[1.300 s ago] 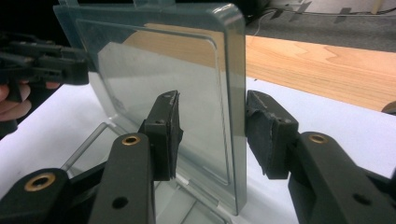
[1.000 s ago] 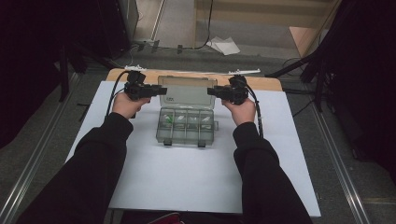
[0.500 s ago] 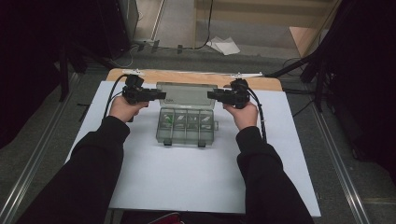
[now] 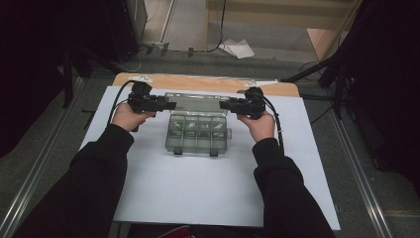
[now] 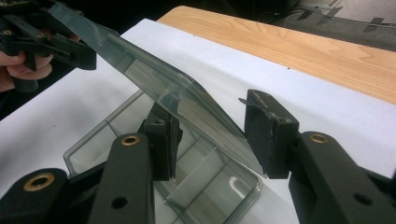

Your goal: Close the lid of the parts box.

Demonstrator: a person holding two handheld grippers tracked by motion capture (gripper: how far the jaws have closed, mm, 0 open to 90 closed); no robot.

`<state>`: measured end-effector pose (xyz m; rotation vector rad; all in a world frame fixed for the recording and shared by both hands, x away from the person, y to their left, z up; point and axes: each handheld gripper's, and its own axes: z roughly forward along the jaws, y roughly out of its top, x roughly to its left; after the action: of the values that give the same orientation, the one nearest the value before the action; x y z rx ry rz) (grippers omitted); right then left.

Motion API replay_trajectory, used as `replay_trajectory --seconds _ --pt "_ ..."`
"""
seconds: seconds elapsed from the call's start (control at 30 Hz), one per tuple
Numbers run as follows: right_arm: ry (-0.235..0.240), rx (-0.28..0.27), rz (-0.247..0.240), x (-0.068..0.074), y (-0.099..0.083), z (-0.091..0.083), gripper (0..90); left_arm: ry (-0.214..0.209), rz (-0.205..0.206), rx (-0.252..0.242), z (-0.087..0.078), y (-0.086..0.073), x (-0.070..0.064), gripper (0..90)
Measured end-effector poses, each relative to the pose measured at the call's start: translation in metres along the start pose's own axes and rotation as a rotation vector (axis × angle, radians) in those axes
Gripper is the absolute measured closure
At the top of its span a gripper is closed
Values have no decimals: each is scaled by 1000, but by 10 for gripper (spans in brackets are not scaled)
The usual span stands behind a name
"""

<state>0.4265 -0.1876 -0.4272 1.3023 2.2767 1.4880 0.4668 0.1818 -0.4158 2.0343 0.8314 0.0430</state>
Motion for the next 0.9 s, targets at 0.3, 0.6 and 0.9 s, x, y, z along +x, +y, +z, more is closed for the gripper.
replay_trajectory --seconds 0.3,0.6,0.9 --pt "11 -5 -4 2 -3 -1 544 -22 5 1 -17 -3 0 386" --pt "15 7 -19 5 -6 -3 531 -10 -32 11 -38 -6 8 413" --pt "25 9 -22 7 -9 -4 516 6 -37 17 -50 7 9 470"
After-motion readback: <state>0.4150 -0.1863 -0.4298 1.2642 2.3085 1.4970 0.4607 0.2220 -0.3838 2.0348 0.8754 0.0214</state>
